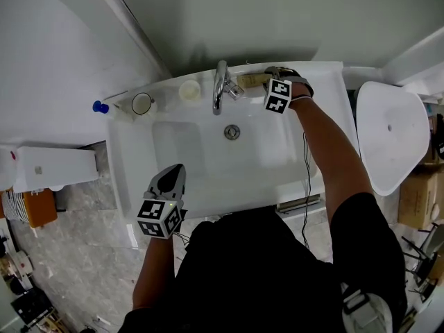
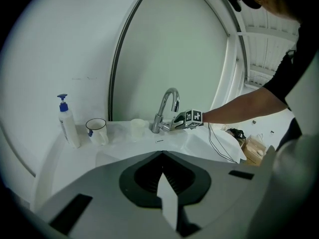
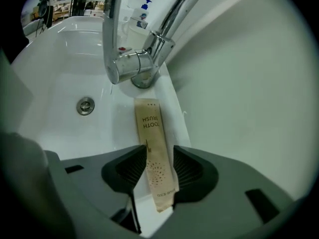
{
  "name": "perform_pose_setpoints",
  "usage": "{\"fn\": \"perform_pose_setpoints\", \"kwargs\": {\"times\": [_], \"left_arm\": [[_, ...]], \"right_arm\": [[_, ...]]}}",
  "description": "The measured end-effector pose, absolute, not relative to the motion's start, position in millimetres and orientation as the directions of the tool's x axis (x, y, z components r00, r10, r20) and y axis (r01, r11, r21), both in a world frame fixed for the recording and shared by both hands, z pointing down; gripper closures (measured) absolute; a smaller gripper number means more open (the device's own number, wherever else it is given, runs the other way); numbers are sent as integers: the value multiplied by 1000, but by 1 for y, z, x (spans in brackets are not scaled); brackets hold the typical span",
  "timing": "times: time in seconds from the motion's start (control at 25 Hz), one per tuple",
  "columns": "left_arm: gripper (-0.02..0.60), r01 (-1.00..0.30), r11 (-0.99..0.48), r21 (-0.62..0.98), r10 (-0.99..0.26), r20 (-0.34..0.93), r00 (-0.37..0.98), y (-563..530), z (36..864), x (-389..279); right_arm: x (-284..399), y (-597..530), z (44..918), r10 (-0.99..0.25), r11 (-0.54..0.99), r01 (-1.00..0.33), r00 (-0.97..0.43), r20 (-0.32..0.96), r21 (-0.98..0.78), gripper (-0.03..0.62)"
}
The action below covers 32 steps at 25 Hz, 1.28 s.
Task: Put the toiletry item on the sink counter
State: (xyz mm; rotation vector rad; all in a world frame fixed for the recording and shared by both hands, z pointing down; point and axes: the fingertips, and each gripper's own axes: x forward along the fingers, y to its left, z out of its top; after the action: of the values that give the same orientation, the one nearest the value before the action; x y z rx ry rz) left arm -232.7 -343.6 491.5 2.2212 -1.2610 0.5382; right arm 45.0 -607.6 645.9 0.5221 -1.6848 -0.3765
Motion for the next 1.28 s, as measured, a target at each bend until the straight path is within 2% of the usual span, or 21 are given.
{"fn": "perform_pose_setpoints", "kwargs": {"times": [0.28, 0.48, 0.76, 1.28], "left_arm": [[584, -878, -403, 258, -664, 578, 474, -345, 498, -234], [584, -878, -404, 257, -668, 572, 475, -347, 496, -233], [584, -880, -405, 249, -680, 561, 472, -342, 491, -238], [584, -859, -455, 236, -681, 529, 506, -308, 476, -242]], "right_arm": [[40, -614, 655, -496, 868, -68, -122, 860, 491, 454], [39, -610, 658, -473, 881, -50, -119, 873, 471, 505], [39, -605, 654, -516, 856, -35, -82, 853, 515, 574], [47, -575, 616, -591, 806, -104, -61, 805, 583, 582]]}}
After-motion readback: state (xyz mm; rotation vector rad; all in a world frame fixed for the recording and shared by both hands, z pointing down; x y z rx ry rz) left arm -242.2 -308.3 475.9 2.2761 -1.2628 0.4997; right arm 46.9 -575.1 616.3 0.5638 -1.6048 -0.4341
